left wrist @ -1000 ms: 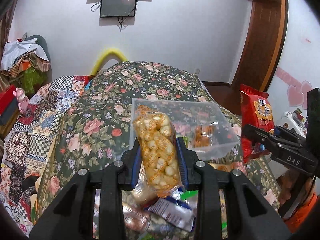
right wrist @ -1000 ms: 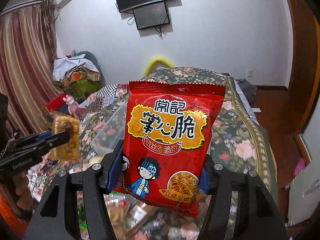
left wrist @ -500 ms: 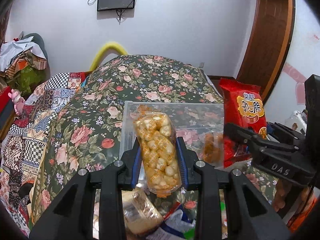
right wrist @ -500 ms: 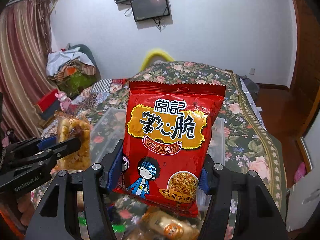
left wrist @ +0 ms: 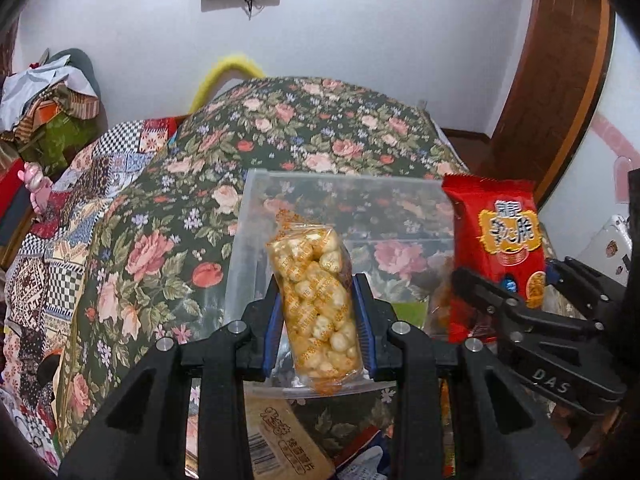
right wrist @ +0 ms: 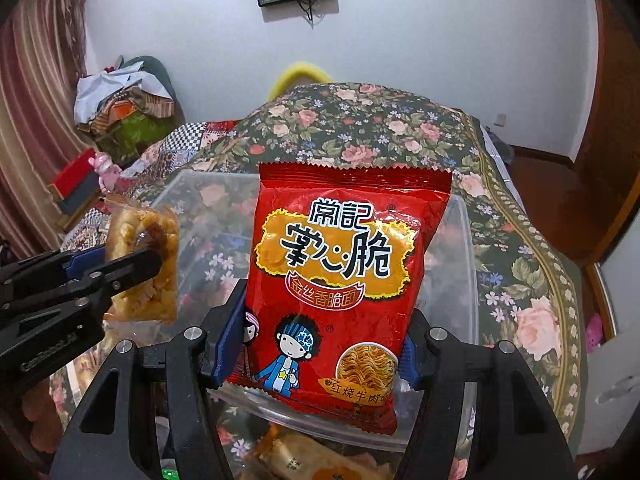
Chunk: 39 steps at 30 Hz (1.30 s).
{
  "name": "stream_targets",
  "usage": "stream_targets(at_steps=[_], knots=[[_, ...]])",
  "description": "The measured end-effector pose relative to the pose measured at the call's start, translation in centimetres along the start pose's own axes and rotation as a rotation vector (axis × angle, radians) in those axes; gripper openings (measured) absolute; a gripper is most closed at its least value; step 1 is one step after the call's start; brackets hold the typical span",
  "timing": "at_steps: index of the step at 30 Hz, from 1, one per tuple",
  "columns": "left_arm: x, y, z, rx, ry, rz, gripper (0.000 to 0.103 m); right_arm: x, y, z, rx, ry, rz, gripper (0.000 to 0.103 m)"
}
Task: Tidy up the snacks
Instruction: 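Lower the red bag and corn stick into the clear box, open both tools, then grasp the square biscuit cake with the left tool while the right tool grasps the biscuit tube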
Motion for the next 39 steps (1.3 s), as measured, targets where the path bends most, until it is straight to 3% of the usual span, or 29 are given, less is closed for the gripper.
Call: stream_targets(at_steps=[6, 14, 22, 30, 34, 39], knots=[[-0.1, 0.3, -0.4, -0.004, -0.003, 0.003, 0.033, 0.4, 0.3, -0.1, -0.017, 0.007, -0.008, 0.063], [0.1, 0.9, -3.6, 0.013, 0.011, 0.033, 0.035, 0.5, 0.5, -3.1, 0.037, -0.015, -0.019, 0.067], [-1.5, 2.9, -6.3, 0.004, -0.003, 0.027, 0.044, 1.4, 2.1, -5.8, 0.07, -0.018, -0.028, 0.071], [-3.2, 6.7, -6.0, -0.07, -0.034, 0.011, 0.073, 2.3, 6.2, -5.1, -0.009, -0.014, -0.066, 0.071], [-3.2, 8.4, -4.8, -0.124, -0.05, 0.023, 0.074, 2.3, 8.7, -3.6, -0.076, -0.01, -0.099, 0.071], [-2.8, 9.3, -3.4, -0.161, -0.018, 0.009, 0.075, 2.2, 9.9, -1.5, -0.128, -0.026, -0.112, 0.072]])
Point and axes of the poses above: each gripper's, at about its wrist camera, not at the fingertips, and z roughly the way its jaws point, x to its right, y to its underside, the point moved 7 cm from there along z, roughly the way its jaws point, and after that the axes turned 8 degrees about y, right-handed, at the moved point
